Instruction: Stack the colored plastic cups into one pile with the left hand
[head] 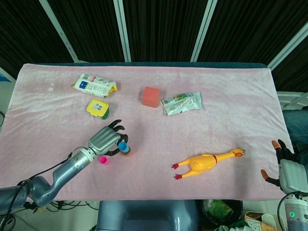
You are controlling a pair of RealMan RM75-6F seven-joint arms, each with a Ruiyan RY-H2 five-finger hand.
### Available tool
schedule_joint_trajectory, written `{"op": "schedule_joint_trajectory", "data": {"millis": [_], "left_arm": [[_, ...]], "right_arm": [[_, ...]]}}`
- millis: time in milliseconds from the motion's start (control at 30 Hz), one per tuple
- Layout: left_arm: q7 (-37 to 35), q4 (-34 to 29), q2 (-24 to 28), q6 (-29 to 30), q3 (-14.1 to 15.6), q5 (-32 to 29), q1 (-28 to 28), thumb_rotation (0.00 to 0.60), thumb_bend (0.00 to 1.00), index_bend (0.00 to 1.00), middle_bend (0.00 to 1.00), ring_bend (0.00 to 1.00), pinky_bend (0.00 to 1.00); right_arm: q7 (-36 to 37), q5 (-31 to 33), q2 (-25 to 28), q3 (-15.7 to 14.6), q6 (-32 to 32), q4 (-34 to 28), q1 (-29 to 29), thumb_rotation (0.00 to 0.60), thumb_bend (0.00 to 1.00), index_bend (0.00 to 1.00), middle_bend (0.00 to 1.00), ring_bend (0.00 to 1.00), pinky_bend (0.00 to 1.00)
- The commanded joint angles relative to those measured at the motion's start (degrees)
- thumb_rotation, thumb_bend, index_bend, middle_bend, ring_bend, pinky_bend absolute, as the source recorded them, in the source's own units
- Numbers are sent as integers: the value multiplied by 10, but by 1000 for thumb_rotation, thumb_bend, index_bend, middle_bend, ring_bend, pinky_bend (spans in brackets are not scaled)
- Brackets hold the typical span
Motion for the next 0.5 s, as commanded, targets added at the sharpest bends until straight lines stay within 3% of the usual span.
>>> {"op": "schedule_joint_trajectory", "data": {"millis": [33,167,400,500], "left_arm": [[2,1,-3,-5,0,2,-3,600,356,487,540,191,59],[8,2,-6,-16,0,-1,-6,600,306,406,488,179,56],[80,-20,7,-41,-3,-55,-7,600,246,225,295,126,49],[93,-32,11,-38,-5,-64,-6,600,229,195,256,107,45]], "right_arm": [[0,0,0,-1,0,0,0,600,187,0,18,115,165],[1,-1,1,-1,0,-1,0,600,188,0,19,115,165],[5,2,2,-1,-3,-4,0,600,188,0,20,115,165],[4,2,2,-1,-3,-4,0,600,187,0,20,115,165]]}}
